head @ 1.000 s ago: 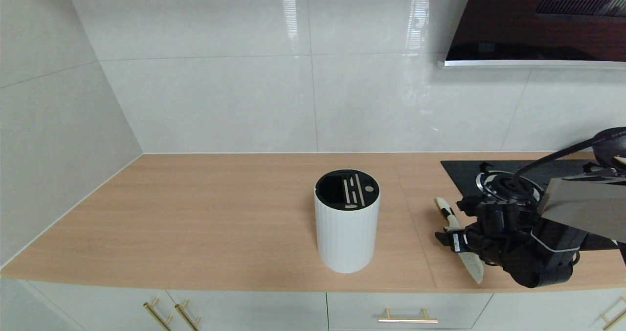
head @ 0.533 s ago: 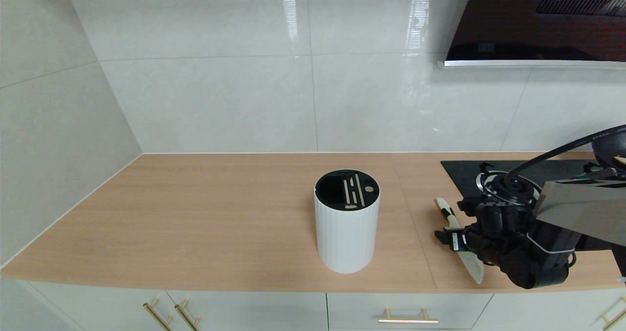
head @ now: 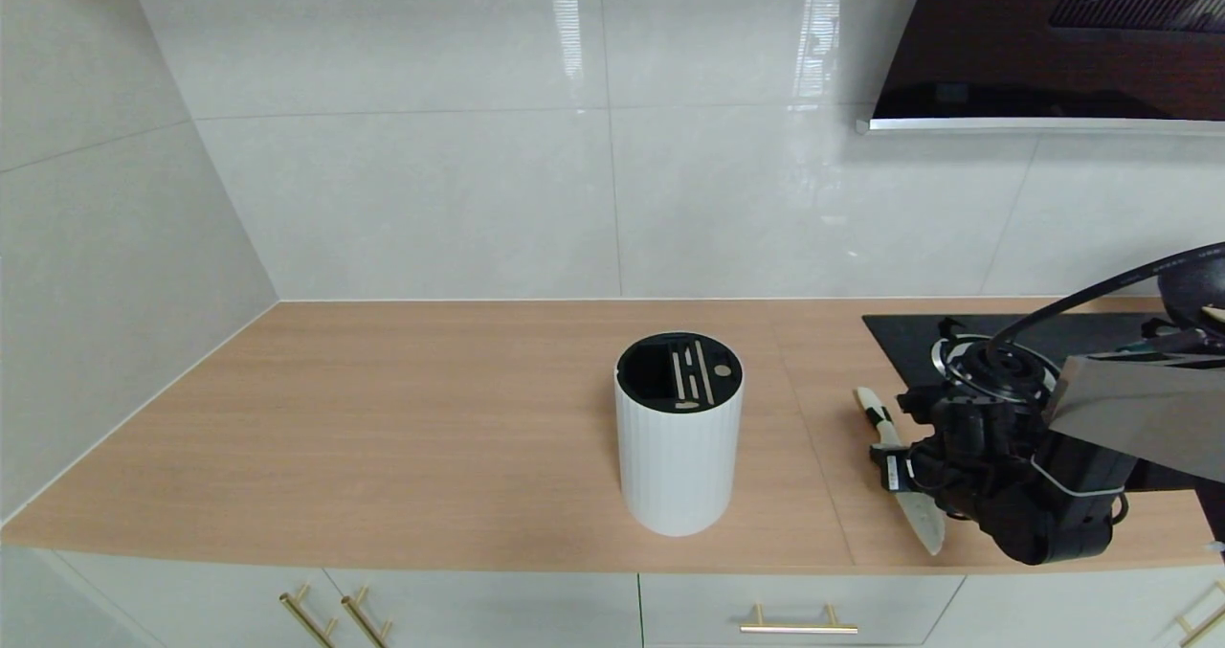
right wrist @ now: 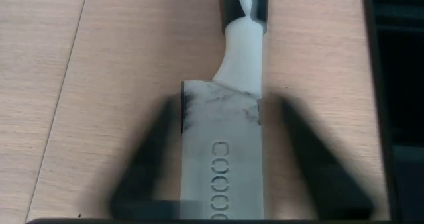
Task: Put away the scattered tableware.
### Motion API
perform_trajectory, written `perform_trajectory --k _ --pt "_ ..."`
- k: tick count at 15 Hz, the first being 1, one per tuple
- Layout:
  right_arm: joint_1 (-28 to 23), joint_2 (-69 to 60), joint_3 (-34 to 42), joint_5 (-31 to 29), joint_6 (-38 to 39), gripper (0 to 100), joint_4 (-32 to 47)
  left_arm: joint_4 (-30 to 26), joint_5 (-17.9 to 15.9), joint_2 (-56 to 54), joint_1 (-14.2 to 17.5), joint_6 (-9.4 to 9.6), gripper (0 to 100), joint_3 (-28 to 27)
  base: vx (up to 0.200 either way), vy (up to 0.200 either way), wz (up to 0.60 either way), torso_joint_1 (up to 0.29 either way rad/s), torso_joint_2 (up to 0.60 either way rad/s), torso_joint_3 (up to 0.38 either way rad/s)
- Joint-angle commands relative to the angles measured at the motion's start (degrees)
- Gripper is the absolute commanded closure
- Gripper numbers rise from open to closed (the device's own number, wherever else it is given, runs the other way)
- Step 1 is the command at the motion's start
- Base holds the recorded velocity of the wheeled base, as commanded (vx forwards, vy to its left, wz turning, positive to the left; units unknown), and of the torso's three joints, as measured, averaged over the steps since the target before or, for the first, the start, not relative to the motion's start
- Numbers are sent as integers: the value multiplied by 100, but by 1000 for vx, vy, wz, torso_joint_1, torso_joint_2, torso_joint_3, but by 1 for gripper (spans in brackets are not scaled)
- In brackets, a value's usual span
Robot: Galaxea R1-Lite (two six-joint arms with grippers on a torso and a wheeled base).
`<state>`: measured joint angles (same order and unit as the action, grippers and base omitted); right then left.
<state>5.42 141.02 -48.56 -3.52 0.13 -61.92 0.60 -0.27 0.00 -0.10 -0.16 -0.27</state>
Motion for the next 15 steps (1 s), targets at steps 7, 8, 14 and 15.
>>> perform_trajectory --k 7,8,14,15 --pt "2 -13 4 1 -5 100 4 2 0 0 1 -2 0 0 0 0 0 0 0 0" --pt "2 -22 4 1 4 100 4 2 0 0 1 -2 0 0 0 0 0 0 0 0" --pt "-6 -1569 531 -8 110 100 30 2 0 0 1 -2 0 0 0 0 0 0 0 0" --pt "2 -1938 584 1 110 100 48 2 0 0 1 -2 0 0 0 0 0 0 0 0"
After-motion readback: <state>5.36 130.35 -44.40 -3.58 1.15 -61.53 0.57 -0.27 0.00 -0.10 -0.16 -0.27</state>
